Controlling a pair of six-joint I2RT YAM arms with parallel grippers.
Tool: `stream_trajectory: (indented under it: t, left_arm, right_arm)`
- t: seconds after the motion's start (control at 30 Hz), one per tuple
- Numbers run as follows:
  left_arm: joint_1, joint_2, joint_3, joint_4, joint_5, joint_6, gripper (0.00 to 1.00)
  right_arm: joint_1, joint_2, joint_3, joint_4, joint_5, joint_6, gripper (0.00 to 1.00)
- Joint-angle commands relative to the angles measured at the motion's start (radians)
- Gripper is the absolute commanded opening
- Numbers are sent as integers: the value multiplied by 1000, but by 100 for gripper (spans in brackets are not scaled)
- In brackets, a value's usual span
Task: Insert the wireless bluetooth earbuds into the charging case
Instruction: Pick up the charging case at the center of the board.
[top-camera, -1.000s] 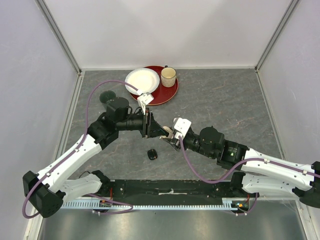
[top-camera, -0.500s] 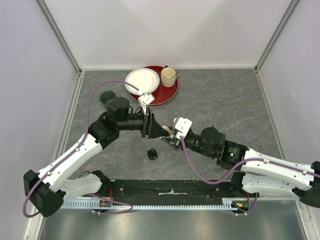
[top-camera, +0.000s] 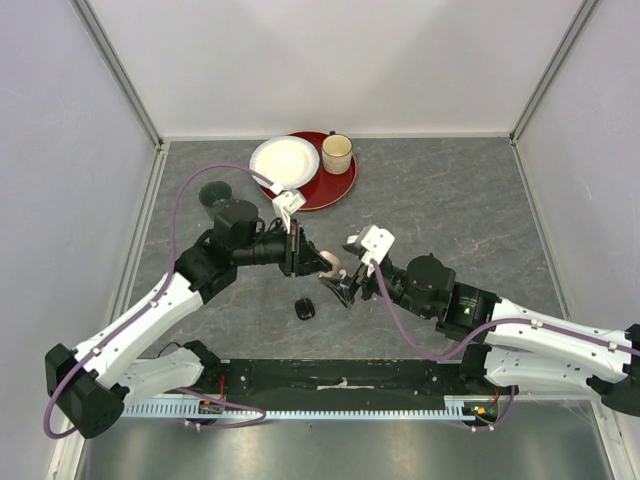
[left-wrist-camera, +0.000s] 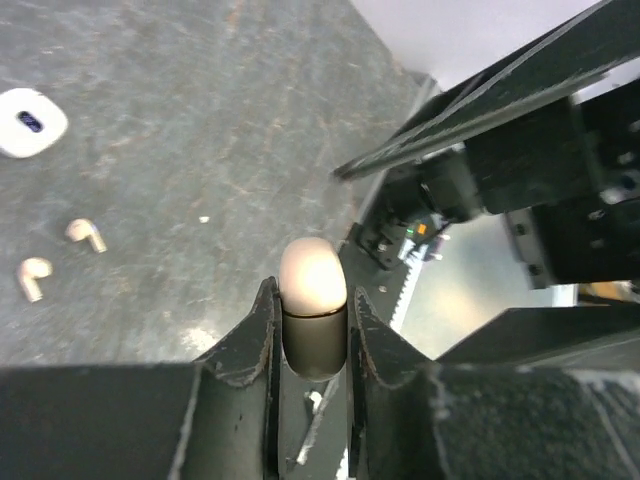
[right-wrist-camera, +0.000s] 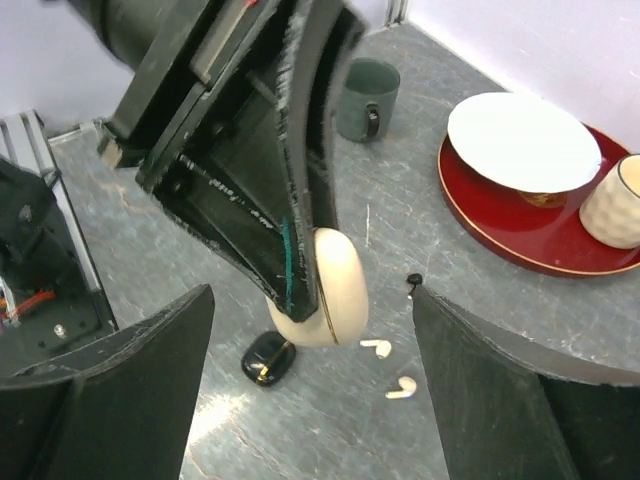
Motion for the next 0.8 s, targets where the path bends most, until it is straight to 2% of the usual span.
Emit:
stream_trajectory:
  t: [0.0, 0.07, 0.17, 0.23, 0.37, 0.43, 0.5, 0.53, 0.6, 0.63, 0.77]
  left_arm:
    - [-5, -121, -38, 31, -206, 102, 2]
    - [-5, -194, -55, 55, -299, 122, 2]
    - [-5, -292, -95, 101, -369, 173, 2]
    - [-5, -346, -147, 196, -380, 202, 2]
    - [-5, -461, -251, 377, -369, 253, 2]
    - [-5, -513, -314, 478, -352, 279, 2]
    - [-5, -538, -360, 531, -337, 294, 2]
    - [-3, -555, -373, 574, -329, 294, 2]
    - [-5, -566, -397, 608, -314, 299, 2]
    - [-5, -570, -402, 617, -311, 299, 2]
    - [-5, -566, -408, 639, -300, 294, 2]
  right_arm:
    - [6, -67, 81, 18, 122, 196, 91]
    - [4, -90, 102, -26, 194, 288, 98]
    - [3, -124, 125, -50, 231, 399, 98]
    - [-11, -104, 171, -94, 236, 459, 98]
    - [-72, -12, 282, -226, 116, 650, 98]
    - [-138, 20, 280, -209, -26, 804, 98]
    - [-214, 51, 250, -159, -129, 937, 98]
    - [-238, 64, 239, -139, -237, 1050, 98]
    - [-282, 110, 195, -38, -336, 1167, 98]
    - [-289, 126, 173, 13, -428, 1279, 98]
    - [-296, 213, 63, 420, -592, 1537, 98]
